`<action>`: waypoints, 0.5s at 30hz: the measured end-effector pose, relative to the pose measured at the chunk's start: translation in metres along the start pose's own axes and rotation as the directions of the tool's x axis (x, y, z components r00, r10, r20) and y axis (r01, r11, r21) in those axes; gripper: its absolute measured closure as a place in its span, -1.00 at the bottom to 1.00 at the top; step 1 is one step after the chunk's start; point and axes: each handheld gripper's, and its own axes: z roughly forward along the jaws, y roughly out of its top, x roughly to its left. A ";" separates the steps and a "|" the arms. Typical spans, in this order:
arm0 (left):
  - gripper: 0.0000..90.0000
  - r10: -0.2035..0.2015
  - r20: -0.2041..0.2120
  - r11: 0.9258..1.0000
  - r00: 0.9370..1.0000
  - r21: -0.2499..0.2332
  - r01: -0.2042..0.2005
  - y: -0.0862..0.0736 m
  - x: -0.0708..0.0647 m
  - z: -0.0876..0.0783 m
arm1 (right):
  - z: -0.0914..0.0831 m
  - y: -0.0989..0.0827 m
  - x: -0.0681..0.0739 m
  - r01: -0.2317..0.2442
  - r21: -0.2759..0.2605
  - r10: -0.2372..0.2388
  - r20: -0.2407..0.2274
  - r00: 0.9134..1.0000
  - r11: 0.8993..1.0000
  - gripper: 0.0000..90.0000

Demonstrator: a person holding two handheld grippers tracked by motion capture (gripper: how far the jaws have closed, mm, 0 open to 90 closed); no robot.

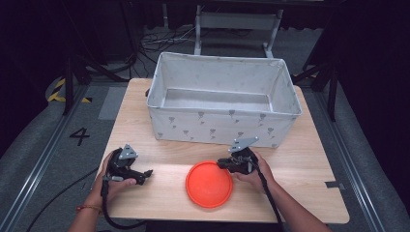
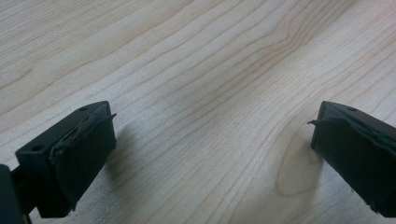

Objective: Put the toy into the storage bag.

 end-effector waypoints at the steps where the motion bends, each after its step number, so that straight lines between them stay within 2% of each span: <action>1: -1.00 0.000 0.000 1.000 1.000 0.000 0.000 0.000 0.000 0.000 | 0.000 0.000 0.000 0.000 0.000 0.000 0.000 1.000 1.000 0.84; 4: -1.00 0.000 0.000 1.000 1.000 0.000 0.000 0.000 0.000 0.000 | 0.001 -0.001 0.000 -0.004 0.006 0.004 -0.008 1.000 1.000 0.74; 6: -1.00 0.000 0.000 1.000 1.000 0.000 0.000 0.000 0.000 0.000 | 0.003 0.000 0.001 0.010 0.011 -0.010 -0.004 1.000 1.000 0.51; 7: -0.99 0.000 -0.002 1.000 1.000 0.000 0.000 0.000 0.000 0.000 | 0.005 0.000 0.002 0.007 0.018 -0.007 -0.005 1.000 1.000 0.36; 8: -0.99 -0.001 -0.002 1.000 1.000 -0.001 0.001 0.000 0.000 0.000 | 0.008 0.000 0.002 0.008 0.039 -0.007 -0.006 1.000 0.999 0.02; 9: -0.99 -0.001 -0.002 1.000 1.000 -0.001 0.001 0.000 0.000 0.000 | 0.010 -0.001 0.003 0.009 0.047 -0.009 0.001 1.000 0.999 -0.12; 11: -0.99 -0.001 -0.002 1.000 1.000 -0.001 0.001 0.000 0.000 0.000 | 0.013 -0.002 0.002 -0.011 0.067 0.013 -0.028 1.000 0.998 -0.34; 13: -0.99 -0.002 0.001 1.000 1.000 0.000 0.002 0.000 0.000 0.000 | 0.016 -0.003 0.004 0.011 0.091 -0.008 -0.040 0.999 0.996 -0.39; 15: -0.99 0.001 -0.001 1.000 1.000 -0.001 -0.001 0.000 0.000 0.000 | 0.017 -0.003 0.006 0.023 0.088 -0.019 -0.043 0.999 0.996 -0.36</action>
